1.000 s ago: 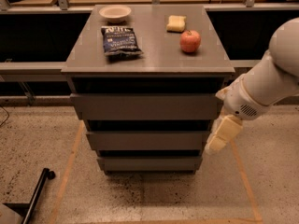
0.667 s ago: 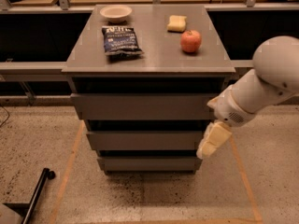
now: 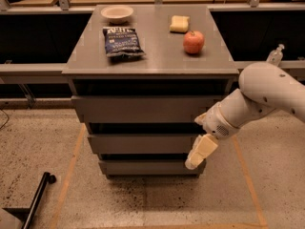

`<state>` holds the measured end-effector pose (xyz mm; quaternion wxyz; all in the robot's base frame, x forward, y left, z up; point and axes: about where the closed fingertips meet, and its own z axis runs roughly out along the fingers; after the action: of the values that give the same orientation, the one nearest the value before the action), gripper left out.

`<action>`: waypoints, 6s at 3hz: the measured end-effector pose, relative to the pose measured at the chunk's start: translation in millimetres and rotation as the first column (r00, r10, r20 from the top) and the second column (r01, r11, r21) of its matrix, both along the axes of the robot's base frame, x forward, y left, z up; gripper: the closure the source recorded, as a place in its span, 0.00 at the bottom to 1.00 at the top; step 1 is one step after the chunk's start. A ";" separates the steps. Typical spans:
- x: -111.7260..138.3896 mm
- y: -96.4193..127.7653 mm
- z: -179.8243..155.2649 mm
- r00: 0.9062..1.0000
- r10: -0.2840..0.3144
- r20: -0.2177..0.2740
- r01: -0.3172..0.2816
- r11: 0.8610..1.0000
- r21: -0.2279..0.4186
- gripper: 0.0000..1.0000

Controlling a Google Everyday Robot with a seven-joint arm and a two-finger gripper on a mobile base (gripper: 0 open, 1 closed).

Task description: Open bottom drawer

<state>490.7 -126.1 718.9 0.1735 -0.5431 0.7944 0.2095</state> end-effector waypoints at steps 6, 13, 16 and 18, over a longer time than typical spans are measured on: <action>61.1 8.0 -114.2 0.997 -0.069 -0.019 0.071 0.988 0.135 0.00; 77.8 -8.1 -233.6 0.989 -0.120 -0.085 0.122 0.993 0.010 0.00; 119.1 -21.7 -348.1 0.964 -0.192 -0.186 0.237 0.935 0.265 0.00; 140.2 -27.0 -374.1 0.954 -0.216 -0.207 0.272 0.915 0.299 0.00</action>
Offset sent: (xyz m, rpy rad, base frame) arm 0.0109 -0.0045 -0.0320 0.0149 -0.0344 -0.0948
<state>630.9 -153.0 344.9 0.2170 -0.3836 0.8227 0.3590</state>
